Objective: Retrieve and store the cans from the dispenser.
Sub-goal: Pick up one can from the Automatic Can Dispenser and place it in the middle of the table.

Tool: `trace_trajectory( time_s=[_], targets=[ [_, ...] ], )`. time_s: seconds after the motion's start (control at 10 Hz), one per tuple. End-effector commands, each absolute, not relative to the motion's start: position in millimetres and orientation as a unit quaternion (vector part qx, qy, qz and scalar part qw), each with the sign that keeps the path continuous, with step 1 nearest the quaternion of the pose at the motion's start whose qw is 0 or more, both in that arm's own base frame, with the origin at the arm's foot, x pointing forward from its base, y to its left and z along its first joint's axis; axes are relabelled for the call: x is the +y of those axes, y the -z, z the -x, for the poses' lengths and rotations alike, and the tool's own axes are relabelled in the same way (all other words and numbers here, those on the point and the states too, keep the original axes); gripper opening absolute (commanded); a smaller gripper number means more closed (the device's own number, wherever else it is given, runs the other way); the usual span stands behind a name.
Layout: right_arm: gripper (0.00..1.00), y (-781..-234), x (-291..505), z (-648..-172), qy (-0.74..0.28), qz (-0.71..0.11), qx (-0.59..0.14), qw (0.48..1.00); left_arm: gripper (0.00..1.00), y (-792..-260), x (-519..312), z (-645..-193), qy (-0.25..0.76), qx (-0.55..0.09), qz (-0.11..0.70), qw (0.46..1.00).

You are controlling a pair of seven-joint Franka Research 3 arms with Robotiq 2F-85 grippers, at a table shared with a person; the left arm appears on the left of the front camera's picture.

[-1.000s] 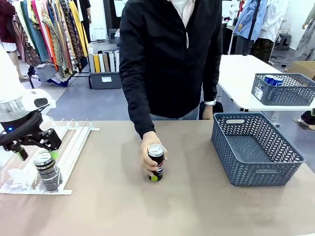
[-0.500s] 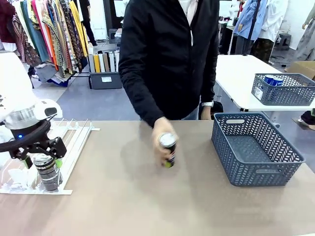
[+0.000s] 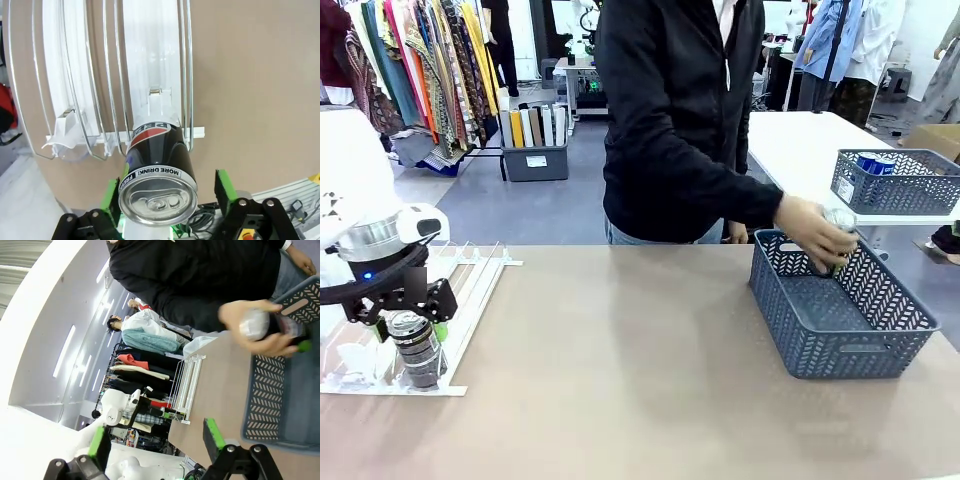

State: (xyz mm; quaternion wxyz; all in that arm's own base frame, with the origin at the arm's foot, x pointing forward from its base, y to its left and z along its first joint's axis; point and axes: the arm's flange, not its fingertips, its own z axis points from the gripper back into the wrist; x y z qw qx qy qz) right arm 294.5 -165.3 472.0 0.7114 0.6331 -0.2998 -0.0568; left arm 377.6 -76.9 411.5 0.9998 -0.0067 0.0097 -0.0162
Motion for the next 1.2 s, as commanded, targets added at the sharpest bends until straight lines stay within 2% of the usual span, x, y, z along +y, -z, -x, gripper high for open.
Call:
trace_trajectory(
  time_s=[0.0, 0.8, 1.1],
  targets=[
    [1.00, -476.2, -165.0, -295.7, 0.058, -0.638, -0.303, 0.706, 0.00, -412.1, -77.7, -382.2, 0.008, 0.012, -0.008, 1.000],
    [1.00, -476.2, -165.0, -295.7, 0.058, -0.638, -0.303, 0.706, 0.00, -421.6, -72.0, -379.7, -0.002, 0.001, -0.012, 1.000],
    [1.00, -476.2, -165.0, -295.7, 0.058, -0.638, -0.303, 0.706, 0.00, -483.8, -71.4, -363.8, 0.000, -0.039, -0.017, 0.999]
  ],
)
